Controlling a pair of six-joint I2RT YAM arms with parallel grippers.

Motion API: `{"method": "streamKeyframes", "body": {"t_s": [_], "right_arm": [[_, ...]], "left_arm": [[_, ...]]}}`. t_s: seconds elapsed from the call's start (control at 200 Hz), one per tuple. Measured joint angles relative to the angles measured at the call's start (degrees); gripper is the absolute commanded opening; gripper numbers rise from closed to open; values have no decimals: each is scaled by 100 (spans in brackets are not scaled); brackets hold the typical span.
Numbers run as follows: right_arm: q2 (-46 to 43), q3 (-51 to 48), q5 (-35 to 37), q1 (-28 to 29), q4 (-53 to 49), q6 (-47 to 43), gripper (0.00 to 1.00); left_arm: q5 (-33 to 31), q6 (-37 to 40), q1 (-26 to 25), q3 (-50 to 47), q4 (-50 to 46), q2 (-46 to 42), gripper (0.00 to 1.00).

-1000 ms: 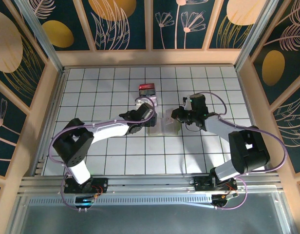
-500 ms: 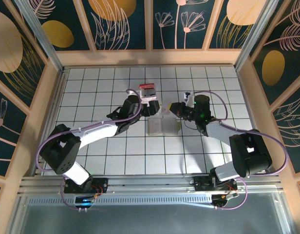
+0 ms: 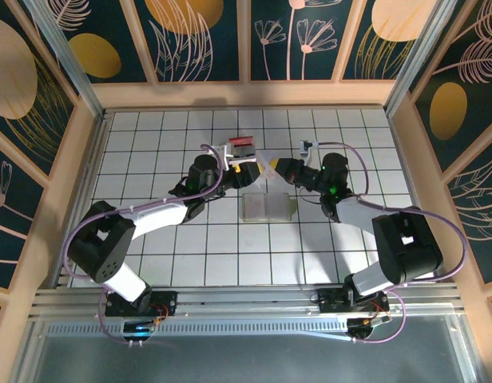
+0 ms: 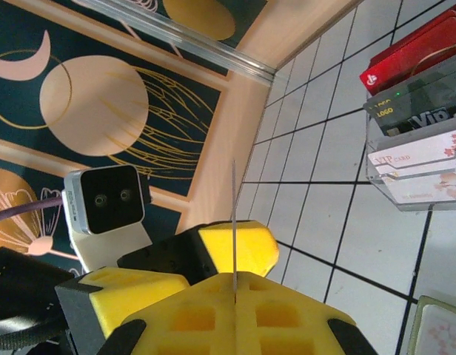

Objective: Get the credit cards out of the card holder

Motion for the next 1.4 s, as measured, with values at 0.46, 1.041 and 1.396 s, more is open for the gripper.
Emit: {"method": "streamKeyframes", "body": {"t_s": [0.46, 1.041, 1.396], "right_arm": [[127, -4, 94, 33, -2, -28, 6], [-1139, 531, 1351, 76, -2918, -1556, 42], [-1567, 555, 2350, 74, -4079, -1963, 45]], "left_arm": [[494, 317, 35, 431, -33, 275, 0], [-658, 4087, 98, 1510, -2286, -26, 0], [-560, 6771, 426, 1803, -3150, 315, 0]]}}
